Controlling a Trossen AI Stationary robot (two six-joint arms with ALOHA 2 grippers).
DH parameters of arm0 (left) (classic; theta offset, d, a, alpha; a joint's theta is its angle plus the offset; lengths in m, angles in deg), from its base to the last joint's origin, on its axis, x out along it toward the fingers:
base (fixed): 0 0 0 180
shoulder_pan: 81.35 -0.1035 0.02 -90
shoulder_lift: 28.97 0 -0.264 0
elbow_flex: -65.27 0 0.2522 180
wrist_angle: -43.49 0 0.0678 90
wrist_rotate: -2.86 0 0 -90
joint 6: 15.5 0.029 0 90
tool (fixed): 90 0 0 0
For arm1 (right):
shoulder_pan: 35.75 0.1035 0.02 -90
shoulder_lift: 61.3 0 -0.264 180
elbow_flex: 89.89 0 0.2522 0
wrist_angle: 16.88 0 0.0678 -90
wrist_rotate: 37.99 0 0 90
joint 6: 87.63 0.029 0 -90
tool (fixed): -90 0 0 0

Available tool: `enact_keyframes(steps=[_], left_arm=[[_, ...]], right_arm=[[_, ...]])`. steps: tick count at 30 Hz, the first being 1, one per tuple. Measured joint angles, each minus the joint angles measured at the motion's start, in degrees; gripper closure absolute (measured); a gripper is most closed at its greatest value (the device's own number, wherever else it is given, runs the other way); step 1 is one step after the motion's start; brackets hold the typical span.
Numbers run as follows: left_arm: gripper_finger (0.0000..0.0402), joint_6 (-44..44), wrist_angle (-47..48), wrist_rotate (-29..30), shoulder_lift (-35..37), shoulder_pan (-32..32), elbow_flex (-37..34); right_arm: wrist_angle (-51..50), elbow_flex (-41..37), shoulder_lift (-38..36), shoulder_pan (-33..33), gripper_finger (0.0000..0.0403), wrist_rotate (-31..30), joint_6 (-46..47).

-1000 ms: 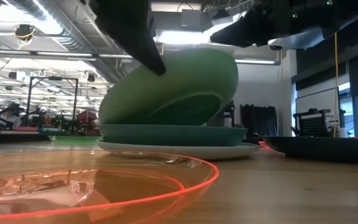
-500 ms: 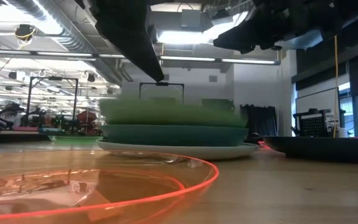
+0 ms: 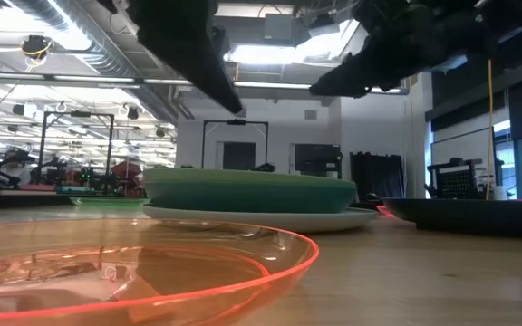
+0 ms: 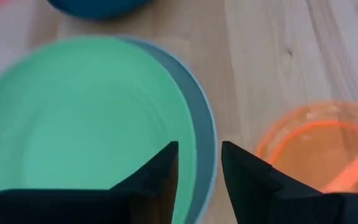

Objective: Stack plastic plates
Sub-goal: Stack the black plate on top of the light green plate

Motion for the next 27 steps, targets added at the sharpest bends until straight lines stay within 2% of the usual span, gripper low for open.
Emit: enact_keyframes(steps=[2,8,12,16,22,27], left_arm=[[0.0285,1.3,-1.8,1.8,0.0,0.6,0.0],[0.0285,7.5,-5.7,1.9,0.2,1.4,-1.4],[0.0285,10.2,-15.0,0.5,3.3,1.0,-9.1],[0.0285,10.4,-26.4,-0.5,9.2,0.6,-18.9],[0.0285,10.1,-43.8,-0.5,17.5,1.1,-31.2],[0.0285,9.8,-59.1,-0.5,18.7,3.1,-39.4]], right_arm=[[-1.4,0.0,-0.7,0.0,0.019,0.0,1.1],[-11.9,0.0,-3.5,0.0,0.0196,0.4,7.4],[-24.3,2.6,-5.4,0.2,0.0198,1.0,10.8],[-37.1,7.8,-5.8,3.3,0.0199,-0.2,14.2],[-44.8,13.2,-5.8,10.8,0.0199,-3.2,23.2],[-47.9,13.3,-4.7,16.7,0.0199,-3.8,31.4]])
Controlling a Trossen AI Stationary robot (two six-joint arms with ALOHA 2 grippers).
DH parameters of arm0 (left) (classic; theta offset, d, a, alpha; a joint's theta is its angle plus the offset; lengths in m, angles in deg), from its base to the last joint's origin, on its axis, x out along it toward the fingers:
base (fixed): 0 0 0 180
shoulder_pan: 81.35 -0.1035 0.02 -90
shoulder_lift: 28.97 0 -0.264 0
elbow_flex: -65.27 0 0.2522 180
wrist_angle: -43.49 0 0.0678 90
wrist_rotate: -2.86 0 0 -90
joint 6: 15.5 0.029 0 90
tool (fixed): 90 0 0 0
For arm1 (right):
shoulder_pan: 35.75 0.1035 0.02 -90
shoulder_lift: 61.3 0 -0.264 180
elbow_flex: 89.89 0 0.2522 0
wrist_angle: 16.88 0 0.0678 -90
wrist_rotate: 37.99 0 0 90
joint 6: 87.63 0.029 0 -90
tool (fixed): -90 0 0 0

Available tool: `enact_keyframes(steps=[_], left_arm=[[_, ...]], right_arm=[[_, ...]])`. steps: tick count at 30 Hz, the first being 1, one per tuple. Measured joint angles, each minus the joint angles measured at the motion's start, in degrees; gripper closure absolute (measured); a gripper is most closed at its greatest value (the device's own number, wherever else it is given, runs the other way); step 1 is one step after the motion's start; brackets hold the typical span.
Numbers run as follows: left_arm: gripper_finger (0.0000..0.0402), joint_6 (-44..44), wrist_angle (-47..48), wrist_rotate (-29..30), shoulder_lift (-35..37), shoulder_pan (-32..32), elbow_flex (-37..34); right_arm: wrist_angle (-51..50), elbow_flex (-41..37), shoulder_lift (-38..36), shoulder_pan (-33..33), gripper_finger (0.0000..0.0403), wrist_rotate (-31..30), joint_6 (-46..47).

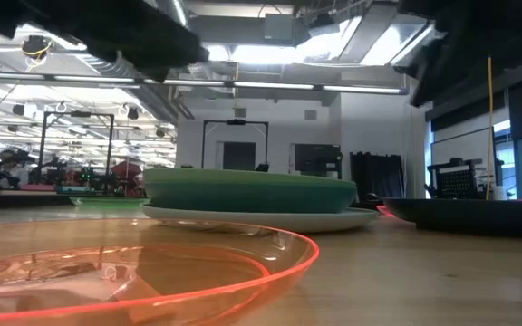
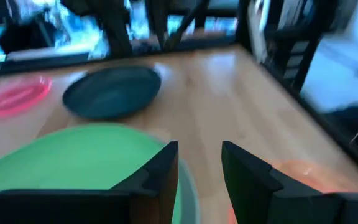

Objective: Stack plastic plates
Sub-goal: Stack the black plate on top of the light green plate

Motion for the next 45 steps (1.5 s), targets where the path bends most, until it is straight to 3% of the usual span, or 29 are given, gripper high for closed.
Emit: enact_keyframes(steps=[3,6,12,23,27,39,45], left_arm=[[0.0285,0.0,-11.1,-0.2,-1.9,0.3,-3.5],[0.0285,-0.1,-15.1,0.2,-2.9,0.2,-4.7],[0.0285,-1.6,-15.3,-0.2,-3.0,0.3,-4.5],[0.0285,-4.3,-15.3,1.5,-3.0,0.3,-4.5],[0.0285,-4.5,-15.3,1.5,-3.0,0.3,-4.5],[0.0285,-4.5,-15.2,1.7,-3.0,0.3,-4.5],[0.0285,-4.5,-15.2,5.3,-3.0,0.3,-4.5]], right_arm=[[-3.1,0.0,1.4,2.6,0.0199,-0.1,3.2],[-7.6,0.0,2.9,4.4,0.0199,-1.2,6.6],[-16.5,-0.1,6.7,6.8,0.0199,-2.2,13.2],[-15.5,-0.1,14.0,8.5,0.0203,-4.5,13.1],[-15.3,-0.1,16.7,8.4,0.0235,-4.7,11.5],[-15.3,-0.1,20.1,8.4,0.0387,-5.3,9.4],[-18.7,1.2,20.1,8.4,0.0387,-6.8,8.4]])
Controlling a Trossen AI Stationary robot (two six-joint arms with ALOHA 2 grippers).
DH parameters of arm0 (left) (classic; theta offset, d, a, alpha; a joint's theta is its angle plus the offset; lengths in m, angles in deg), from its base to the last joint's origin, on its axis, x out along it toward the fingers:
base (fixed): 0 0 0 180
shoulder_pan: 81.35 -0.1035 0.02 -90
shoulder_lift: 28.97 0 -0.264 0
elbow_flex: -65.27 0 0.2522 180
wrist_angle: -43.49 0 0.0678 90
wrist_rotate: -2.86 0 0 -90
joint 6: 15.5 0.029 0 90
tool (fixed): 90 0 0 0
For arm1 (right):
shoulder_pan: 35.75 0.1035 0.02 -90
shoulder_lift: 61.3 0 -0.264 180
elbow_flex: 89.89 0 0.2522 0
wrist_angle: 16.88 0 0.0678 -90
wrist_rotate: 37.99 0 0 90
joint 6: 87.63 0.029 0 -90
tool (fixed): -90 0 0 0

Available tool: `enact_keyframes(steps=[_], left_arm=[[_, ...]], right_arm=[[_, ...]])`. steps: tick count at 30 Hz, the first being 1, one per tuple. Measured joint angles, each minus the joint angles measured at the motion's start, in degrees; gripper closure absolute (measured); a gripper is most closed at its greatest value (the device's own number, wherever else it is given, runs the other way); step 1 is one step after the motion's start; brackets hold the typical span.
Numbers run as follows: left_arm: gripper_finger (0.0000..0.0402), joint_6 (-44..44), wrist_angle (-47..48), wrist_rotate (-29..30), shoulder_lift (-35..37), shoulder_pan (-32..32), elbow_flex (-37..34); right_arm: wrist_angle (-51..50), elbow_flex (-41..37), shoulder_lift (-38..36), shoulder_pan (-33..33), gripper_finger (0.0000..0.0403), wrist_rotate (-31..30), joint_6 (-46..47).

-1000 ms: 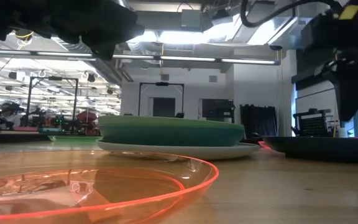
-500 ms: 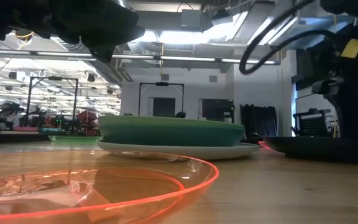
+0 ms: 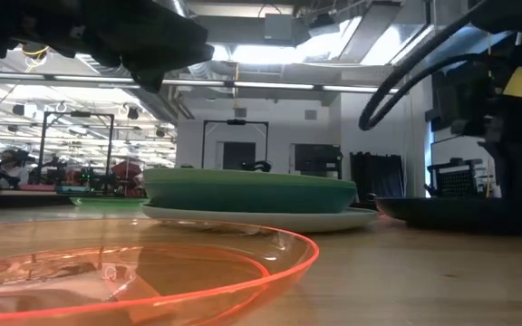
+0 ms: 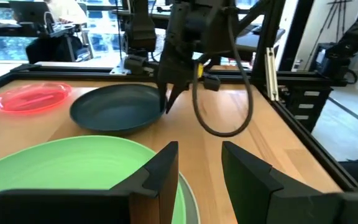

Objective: Stack plastic plates
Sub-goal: Stack the black plate on top of the light green plate

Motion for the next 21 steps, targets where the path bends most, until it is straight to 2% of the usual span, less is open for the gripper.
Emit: enact_keyframes(steps=[7,12,17,21], left_arm=[[0.0285,0.0,0.0,2.0,0.0,0.0,0.0],[0.0285,0.0,-0.2,2.2,0.0,0.0,0.0],[0.0285,-0.4,-0.2,2.2,0.0,0.0,0.0],[0.0285,-1.0,-0.2,2.2,0.0,-0.1,0.0]], right_arm=[[-11.8,9.2,-0.7,0.0,0.04,-4.8,-2.4],[-15.6,16.0,-0.7,0.0,0.0396,-14.1,-4.4],[-9.4,18.4,-0.8,-0.1,0.0401,-21.0,-12.1],[1.3,18.4,-0.5,-1.4,0.0399,-20.9,-23.2]])
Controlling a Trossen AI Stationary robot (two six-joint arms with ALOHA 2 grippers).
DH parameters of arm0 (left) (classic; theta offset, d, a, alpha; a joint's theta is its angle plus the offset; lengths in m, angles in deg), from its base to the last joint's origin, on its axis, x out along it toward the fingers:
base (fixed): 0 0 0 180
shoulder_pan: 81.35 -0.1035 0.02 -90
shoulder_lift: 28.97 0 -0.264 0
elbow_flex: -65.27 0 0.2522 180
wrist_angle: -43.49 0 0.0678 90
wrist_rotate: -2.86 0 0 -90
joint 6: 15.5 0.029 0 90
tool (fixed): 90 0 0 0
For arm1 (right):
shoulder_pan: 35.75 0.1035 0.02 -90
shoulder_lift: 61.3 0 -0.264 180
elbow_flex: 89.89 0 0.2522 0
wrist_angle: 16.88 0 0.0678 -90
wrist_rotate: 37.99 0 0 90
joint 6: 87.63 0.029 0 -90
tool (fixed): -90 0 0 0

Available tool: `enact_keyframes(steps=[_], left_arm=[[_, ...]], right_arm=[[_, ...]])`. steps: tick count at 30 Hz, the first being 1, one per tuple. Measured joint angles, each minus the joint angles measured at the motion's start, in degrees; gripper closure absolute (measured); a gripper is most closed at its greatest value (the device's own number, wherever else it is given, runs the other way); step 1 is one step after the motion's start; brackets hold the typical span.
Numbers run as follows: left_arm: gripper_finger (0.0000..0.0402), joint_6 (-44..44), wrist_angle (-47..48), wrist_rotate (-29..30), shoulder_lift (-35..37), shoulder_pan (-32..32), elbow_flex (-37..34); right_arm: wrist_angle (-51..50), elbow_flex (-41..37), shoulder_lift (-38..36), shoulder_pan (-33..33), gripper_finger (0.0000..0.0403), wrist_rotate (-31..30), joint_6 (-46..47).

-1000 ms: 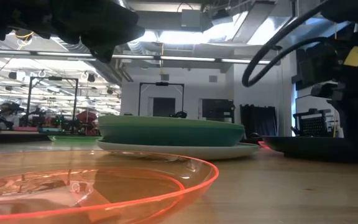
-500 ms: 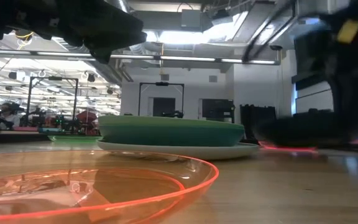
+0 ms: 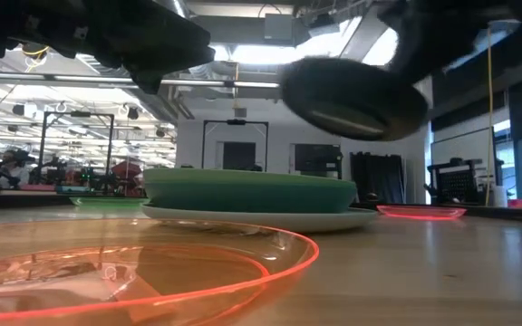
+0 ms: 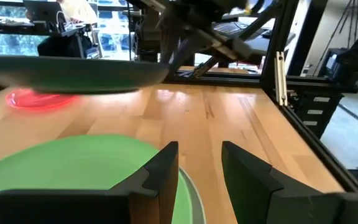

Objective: Stack plastic plates
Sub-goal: Stack the black plate on top of the light green plate

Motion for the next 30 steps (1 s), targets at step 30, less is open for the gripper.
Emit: enact_keyframes(steps=[30], left_arm=[[0.0285,-3.6,24.6,6.4,16.7,8.6,0.0]], right_arm=[[32.4,-1.9,15.1,-12.1,0.0397,18.6,-12.1]])
